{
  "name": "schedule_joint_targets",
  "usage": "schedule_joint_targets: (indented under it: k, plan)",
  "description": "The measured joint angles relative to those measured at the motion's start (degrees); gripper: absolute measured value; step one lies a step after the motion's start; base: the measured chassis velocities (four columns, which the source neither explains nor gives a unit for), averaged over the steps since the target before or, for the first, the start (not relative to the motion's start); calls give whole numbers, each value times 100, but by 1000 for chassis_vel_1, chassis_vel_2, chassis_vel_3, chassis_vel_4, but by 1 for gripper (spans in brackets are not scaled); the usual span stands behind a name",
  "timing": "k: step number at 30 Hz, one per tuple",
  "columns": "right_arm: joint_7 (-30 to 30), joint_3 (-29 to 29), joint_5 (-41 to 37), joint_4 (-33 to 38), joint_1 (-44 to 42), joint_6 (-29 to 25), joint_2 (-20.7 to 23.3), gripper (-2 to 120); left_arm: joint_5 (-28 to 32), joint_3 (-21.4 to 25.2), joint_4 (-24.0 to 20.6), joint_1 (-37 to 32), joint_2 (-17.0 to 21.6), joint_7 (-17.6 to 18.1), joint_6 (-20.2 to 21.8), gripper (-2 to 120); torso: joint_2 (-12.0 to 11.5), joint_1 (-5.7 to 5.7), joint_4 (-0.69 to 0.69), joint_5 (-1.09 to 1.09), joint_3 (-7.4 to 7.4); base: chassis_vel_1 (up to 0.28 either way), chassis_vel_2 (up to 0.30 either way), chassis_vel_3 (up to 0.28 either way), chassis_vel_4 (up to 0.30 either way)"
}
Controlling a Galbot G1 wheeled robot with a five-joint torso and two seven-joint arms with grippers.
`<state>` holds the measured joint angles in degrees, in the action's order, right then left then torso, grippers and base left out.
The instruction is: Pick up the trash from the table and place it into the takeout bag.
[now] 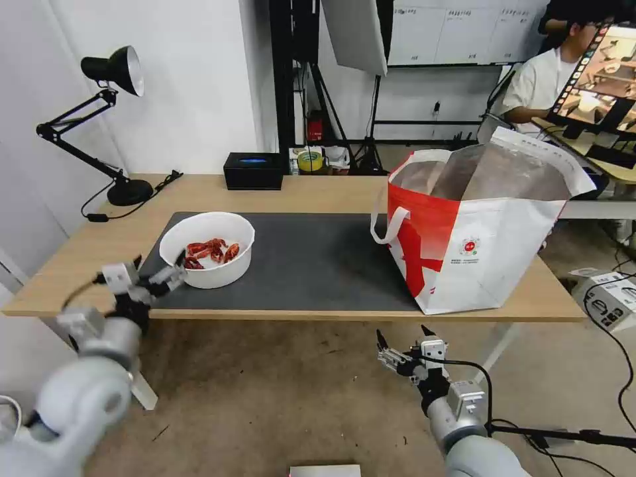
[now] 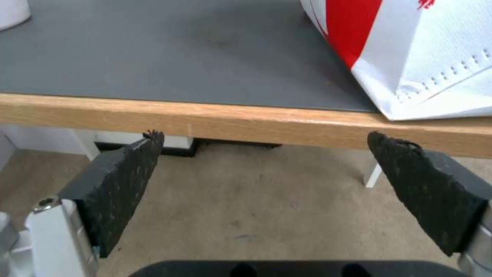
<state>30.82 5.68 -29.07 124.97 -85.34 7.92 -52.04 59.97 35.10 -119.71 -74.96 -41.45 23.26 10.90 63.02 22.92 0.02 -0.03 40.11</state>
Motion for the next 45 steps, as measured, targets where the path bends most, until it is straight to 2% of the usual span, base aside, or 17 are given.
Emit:
schedule_joint_targets:
  k: [1,2,4,6,8,9,11,12,13,15,16,19,27,36,45]
  plan:
    - [0,0,0,0,1,0,0,100,340,-78,66,257,191,120,179,100,0,0,-1,1,0,0,0,0,0]
    - [0,0,0,0,1,0,0,100,340,-78,66,257,191,120,179,100,0,0,-1,1,0,0,0,0,0]
    - [-1,2,0,1,1,0,0,100,989,-307,255,866,537,246,570,100,0,1,-2,1,0,0,0,0,0]
    - [-1,2,0,1,1,0,0,100,1149,-413,328,1063,636,263,677,100,0,0,-3,4,0,0,0,0,0]
    - [-1,2,-1,3,1,0,0,100,1652,-828,583,1679,830,426,1164,100,0,0,-2,1,0,0,0,0,0]
    - [-1,2,-1,3,1,0,0,100,1652,-828,583,1679,830,426,1164,100,0,0,-2,1,0,0,0,0,0]
    - [-1,2,-1,4,1,-1,1,100,1924,-1054,804,2046,897,499,1549,100,0,0,-3,2,0,0,0,0,0]
    - [-1,2,-1,4,1,-1,0,100,2098,-1122,940,2207,928,603,1873,100,0,1,-3,2,0,0,0,0,0]
    - [-1,2,-1,4,1,-1,0,100,2098,-1122,940,2207,928,603,1873,100,0,1,-3,2,0,0,0,0,0]
    - [-1,2,-1,4,1,-2,1,100,2385,-1147,1144,2363,943,957,2327,100,0,0,-2,2,0,0,0,0,0]
    - [-1,2,-1,4,1,-2,1,100,2385,-1147,1144,2363,943,957,2327,100,0,0,-2,2,0,0,0,0,0]
    - [-1,2,-1,5,1,-3,1,100,2662,-1185,1432,2486,935,1309,2637,100,0,0,-2,2,0,0,0,0,0]
    - [-1,2,-1,5,1,-5,1,100,3083,-1291,1860,2741,796,1497,2816,100,0,0,-2,2,0,0,0,0,0]
    - [-1,2,-1,5,1,-6,0,100,3322,-1430,1965,2982,683,1527,2849,100,1,0,-2,3,0,0,0,0,0]
    - [-1,2,-1,5,1,-6,1,100,3362,-1914,2288,3426,505,1578,2955,100,1,0,-2,3,0,0,0,0,0]
